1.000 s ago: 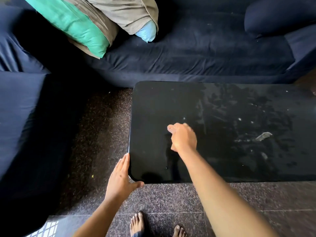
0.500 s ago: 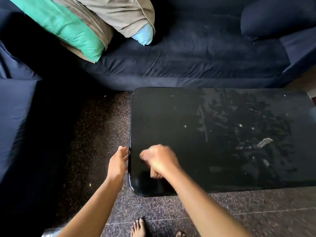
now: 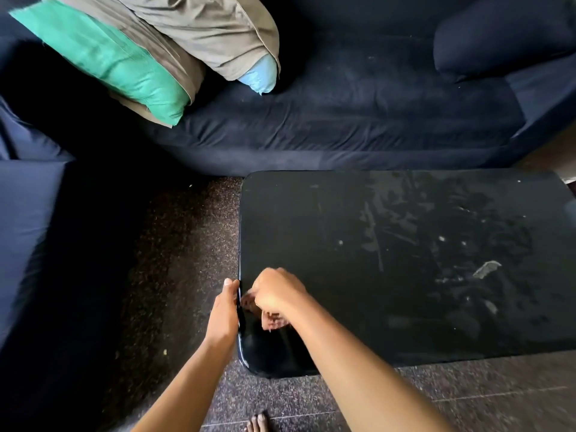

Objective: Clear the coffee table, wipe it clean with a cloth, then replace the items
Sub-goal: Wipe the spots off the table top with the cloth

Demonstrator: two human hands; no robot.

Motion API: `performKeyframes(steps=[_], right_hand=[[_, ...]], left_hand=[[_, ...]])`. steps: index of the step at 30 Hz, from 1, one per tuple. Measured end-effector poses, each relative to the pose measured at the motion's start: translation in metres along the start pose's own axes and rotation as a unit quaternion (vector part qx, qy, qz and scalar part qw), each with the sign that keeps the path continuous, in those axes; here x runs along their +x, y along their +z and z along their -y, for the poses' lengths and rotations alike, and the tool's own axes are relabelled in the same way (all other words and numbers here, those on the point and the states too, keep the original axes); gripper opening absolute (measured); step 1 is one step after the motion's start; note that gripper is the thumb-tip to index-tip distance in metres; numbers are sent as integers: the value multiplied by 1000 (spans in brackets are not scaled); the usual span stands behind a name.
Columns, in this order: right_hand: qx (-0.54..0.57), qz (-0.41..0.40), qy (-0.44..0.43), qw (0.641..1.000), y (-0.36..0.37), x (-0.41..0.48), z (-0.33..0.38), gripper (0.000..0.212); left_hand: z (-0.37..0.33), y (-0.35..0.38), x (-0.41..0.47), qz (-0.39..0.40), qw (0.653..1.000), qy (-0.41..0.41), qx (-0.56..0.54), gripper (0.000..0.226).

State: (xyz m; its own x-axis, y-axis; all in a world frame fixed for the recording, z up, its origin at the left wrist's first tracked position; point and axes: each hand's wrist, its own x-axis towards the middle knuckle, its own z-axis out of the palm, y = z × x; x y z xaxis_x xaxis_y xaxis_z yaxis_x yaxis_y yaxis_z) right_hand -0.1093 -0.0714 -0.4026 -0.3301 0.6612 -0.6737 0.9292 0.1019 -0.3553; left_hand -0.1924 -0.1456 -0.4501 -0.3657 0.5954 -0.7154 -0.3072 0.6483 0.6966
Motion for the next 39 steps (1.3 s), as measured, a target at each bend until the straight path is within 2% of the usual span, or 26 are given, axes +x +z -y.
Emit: performKeyframes(steps=[1, 2, 4, 5, 7, 10, 12, 14, 16, 17, 18, 20, 21, 24, 26, 29, 31, 34, 35, 36, 39], right_hand=[[48, -8, 19, 999, -11, 5, -1, 19], [77, -57, 35, 995, -23, 17, -3, 21], [33, -195, 27, 980, -44, 45, -9, 18], [-20, -232, 6, 972, -51, 57, -12, 19], [-95, -208, -28, 973, -54, 75, -16, 23], [-122, -151, -33, 980, -35, 72, -18, 19], [-119, -107, -42, 986, -25, 44, -14, 18], [-119, -25, -49, 991, -31, 16, -15, 16], [-42, 12, -6, 999, -51, 11, -24, 20], [-6, -15, 18, 1000, -65, 18, -31, 18], [5, -76, 38, 996, -79, 29, -40, 16], [-63, -196, 38, 978, -106, 54, -62, 23], [-106, -223, 30, 969, -115, 65, -75, 29], [-184, -182, 23, 966, -129, 72, -101, 32], [-187, -152, 16, 970, -117, 60, -100, 21], [-193, -96, -9, 976, -85, 36, -90, 30], [-188, -13, -10, 982, -70, 21, -85, 12], [-75, 147, 41, 985, -78, 12, -98, 19], [-18, 151, 52, 987, -86, 12, -103, 21], [35, 120, 66, 990, -97, 16, -106, 20], [152, -62, 111, 980, -133, 56, -104, 9]], left_hand=[[-6, 1, -5, 9, 1000, 0, 4, 43], [-10, 1, -7, 17, 1000, 6, 3, 43], [-7, -2, -1, 15, 1000, 0, -10, 43], [-5, -2, 1, 17, 1000, -1, -5, 44], [-4, -3, 4, 19, 1000, 9, 16, 46], [-5, -3, 3, 24, 1000, -1, 17, 47], [-4, -3, 6, 18, 999, 4, 44, 48], [-3, 0, 6, 6, 997, 11, 70, 51], [-4, 4, 7, -5, 994, 19, 110, 58], [-6, 8, 7, -10, 991, 27, 133, 61], [-9, 13, 4, -14, 989, 30, 144, 63], [-18, 25, -4, -16, 986, 54, 156, 56], [-18, 29, -6, -14, 982, 77, 172, 55], [-8, 42, 1, -19, 969, 117, 218, 55], [-5, 49, -2, -12, 953, 132, 274, 55], [-1, 61, -10, 16, 894, 175, 413, 55], [-3, 66, -12, 17, 835, 207, 510, 57], [-15, 73, -4, 13, 765, 230, 602, 67], [-18, 74, 0, 13, 750, 230, 620, 70], [-21, 75, 3, 10, 739, 228, 634, 73], [-25, 79, 15, 4, 718, 215, 662, 76]])
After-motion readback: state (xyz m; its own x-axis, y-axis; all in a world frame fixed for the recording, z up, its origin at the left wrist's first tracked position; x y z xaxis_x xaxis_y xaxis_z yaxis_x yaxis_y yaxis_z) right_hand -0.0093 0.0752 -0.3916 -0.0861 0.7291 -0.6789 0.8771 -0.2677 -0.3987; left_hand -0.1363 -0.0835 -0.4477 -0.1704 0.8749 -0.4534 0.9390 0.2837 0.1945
